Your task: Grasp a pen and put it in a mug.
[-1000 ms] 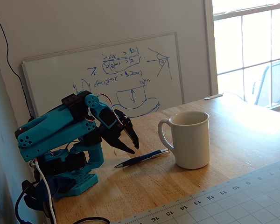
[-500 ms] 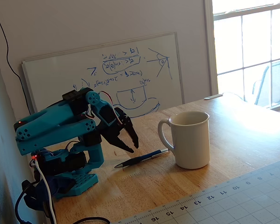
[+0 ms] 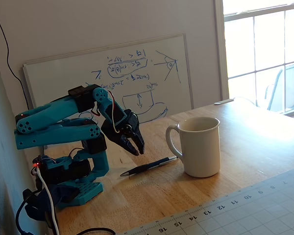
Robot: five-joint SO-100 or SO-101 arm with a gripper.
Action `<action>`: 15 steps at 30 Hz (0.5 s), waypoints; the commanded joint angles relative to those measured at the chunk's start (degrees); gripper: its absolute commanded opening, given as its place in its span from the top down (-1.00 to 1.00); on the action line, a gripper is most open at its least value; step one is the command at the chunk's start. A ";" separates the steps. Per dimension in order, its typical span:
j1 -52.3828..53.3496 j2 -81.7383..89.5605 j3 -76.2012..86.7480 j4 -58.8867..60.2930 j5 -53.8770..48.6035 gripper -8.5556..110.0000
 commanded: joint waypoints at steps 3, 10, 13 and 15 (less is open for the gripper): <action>0.35 -8.26 -4.66 -6.86 16.17 0.73; 1.32 -16.52 -4.13 -14.77 22.85 0.59; 4.66 -17.67 -4.13 -14.85 23.91 0.58; 6.24 -18.37 -4.04 -14.85 23.91 0.58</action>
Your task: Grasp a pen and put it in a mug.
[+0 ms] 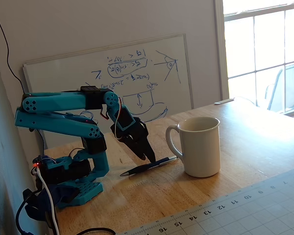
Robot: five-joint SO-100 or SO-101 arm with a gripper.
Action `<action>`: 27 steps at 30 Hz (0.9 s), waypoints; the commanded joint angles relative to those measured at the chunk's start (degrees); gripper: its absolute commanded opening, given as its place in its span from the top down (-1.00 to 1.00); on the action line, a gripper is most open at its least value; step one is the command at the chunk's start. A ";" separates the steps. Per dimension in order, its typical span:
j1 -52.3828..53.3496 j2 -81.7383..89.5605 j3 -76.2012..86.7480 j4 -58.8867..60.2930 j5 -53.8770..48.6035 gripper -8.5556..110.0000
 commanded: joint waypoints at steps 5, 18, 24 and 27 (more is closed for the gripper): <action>3.52 -3.60 -3.87 -0.97 1.05 0.58; 3.16 -7.21 2.37 -1.67 0.09 0.58; 3.16 -7.21 2.64 -1.67 0.09 0.58; 3.16 -7.21 2.90 -1.67 0.09 0.58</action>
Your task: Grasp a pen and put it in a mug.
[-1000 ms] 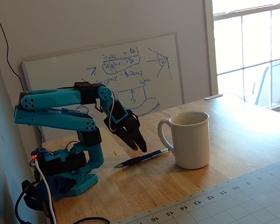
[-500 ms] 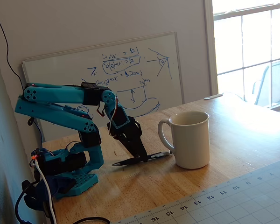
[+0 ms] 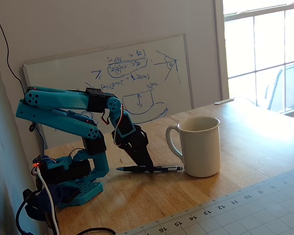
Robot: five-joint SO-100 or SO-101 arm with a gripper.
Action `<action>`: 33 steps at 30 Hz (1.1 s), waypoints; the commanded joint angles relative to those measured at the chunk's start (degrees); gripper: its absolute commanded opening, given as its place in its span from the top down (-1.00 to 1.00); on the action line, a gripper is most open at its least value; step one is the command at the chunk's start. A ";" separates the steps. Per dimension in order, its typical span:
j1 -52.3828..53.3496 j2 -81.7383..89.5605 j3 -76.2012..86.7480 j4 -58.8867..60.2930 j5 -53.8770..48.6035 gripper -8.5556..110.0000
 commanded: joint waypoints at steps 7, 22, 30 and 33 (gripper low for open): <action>0.18 -0.62 -0.09 0.09 -0.26 0.67; 0.26 -0.09 -0.18 0.00 -0.09 0.84; 0.00 0.70 -2.72 0.00 0.44 0.82; -3.25 1.93 -5.19 0.53 -0.09 0.82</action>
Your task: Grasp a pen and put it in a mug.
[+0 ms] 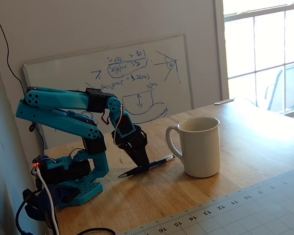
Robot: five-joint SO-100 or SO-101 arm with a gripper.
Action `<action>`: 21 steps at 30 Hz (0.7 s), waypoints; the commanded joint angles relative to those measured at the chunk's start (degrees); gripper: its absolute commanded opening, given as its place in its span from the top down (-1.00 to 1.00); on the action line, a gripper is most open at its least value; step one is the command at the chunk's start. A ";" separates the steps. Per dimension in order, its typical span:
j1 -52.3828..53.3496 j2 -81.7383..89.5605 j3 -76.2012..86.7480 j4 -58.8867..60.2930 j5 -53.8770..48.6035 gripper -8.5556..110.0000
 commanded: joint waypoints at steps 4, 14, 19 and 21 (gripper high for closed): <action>-11.95 2.29 -5.71 0.09 0.79 0.82; -26.28 11.69 -13.36 -0.44 0.88 0.82; -31.03 14.06 -22.24 -4.22 0.88 0.82; -31.03 13.97 -25.31 -8.26 0.88 0.82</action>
